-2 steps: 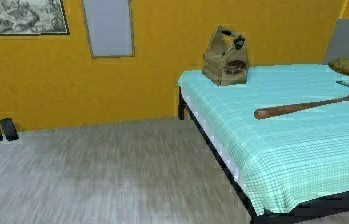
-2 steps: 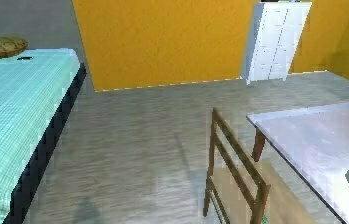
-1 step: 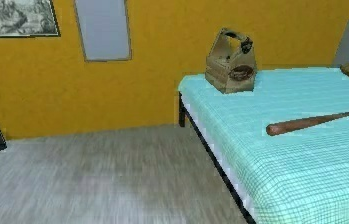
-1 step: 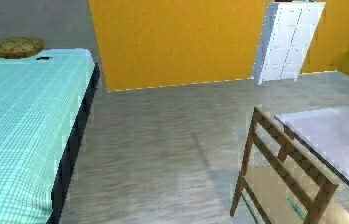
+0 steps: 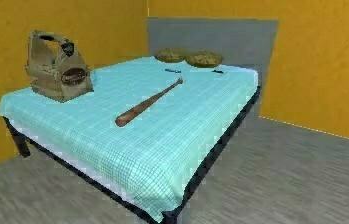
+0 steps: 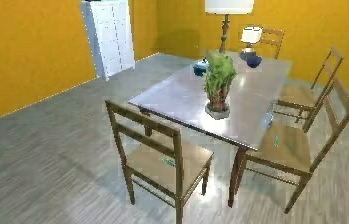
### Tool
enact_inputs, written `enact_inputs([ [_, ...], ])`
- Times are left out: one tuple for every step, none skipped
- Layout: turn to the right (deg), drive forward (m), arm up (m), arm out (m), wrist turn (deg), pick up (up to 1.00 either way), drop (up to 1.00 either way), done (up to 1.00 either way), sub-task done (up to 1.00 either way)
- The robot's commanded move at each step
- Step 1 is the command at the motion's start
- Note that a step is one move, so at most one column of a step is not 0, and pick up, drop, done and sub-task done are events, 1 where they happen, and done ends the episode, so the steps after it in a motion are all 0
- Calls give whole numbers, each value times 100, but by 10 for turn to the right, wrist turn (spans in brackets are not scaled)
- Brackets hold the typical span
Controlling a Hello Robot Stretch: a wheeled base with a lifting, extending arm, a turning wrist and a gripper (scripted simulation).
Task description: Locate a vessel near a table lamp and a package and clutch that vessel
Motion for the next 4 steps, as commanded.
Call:
enact_inputs([
  [450, 0, 0, 0, 0, 0, 0, 0, 0],
  [0, 95, 0, 0, 0, 0, 0, 0, 0],
  [450, 0, 0, 0, 0, 0, 0, 0, 0],
  [0, 70, 0, 0, 0, 0, 0, 0, 0],
])
